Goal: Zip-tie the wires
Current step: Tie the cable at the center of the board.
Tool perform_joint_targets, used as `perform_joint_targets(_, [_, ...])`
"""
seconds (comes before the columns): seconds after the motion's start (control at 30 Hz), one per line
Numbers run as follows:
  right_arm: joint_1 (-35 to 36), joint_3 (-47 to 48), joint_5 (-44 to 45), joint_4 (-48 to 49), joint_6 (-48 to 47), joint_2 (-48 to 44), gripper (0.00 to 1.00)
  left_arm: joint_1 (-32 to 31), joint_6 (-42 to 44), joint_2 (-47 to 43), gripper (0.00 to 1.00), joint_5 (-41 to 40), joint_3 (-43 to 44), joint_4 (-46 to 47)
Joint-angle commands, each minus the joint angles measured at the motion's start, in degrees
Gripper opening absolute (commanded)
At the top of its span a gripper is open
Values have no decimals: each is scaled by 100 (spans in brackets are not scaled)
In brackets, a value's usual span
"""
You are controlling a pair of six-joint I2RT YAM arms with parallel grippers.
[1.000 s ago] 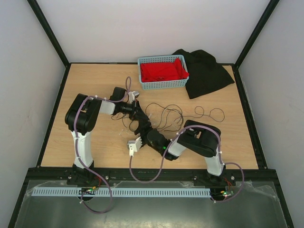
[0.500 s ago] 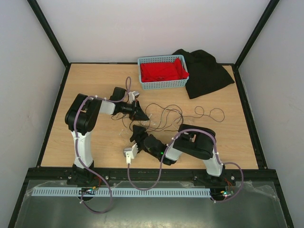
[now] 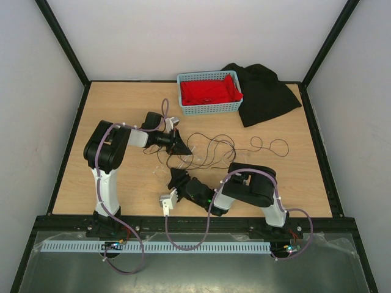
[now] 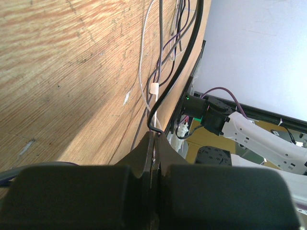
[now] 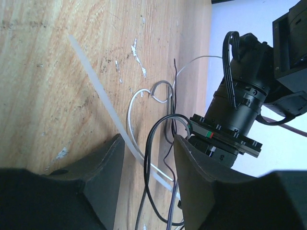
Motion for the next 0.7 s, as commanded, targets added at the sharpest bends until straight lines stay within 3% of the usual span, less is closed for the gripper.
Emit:
perform_joint_targets(0.0, [87, -80, -81, 101, 243, 72, 51, -3, 24, -156, 0, 85, -8, 42])
perform_joint_targets(0.17, [105, -84, -126, 125, 418, 56, 30, 0, 34, -161, 0, 80, -21, 36])
perform_joint_targets(0.3, [98, -104, -278, 125, 883, -45, 0, 0, 61, -204, 0, 89, -49, 37])
perform_joint_targets(0.67, [-314, -129, -968, -465, 2834, -702, 0, 0, 136, -313, 0, 184, -60, 36])
